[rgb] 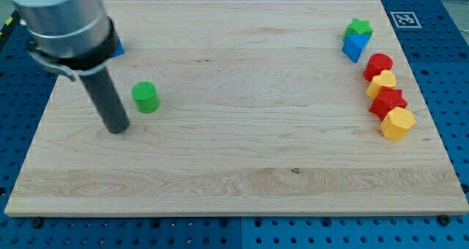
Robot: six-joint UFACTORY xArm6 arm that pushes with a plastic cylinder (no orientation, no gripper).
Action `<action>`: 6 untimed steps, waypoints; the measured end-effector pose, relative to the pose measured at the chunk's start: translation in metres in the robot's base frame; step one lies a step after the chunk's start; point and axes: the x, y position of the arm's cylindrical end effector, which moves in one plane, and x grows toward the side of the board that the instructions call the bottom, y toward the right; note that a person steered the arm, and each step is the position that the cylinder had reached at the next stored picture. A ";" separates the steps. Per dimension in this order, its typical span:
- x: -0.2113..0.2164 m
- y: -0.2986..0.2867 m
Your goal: Move the green circle to the right side
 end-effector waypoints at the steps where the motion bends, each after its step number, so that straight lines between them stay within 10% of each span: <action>1: -0.037 0.016; 3: -0.011 0.151; 6: -0.053 0.085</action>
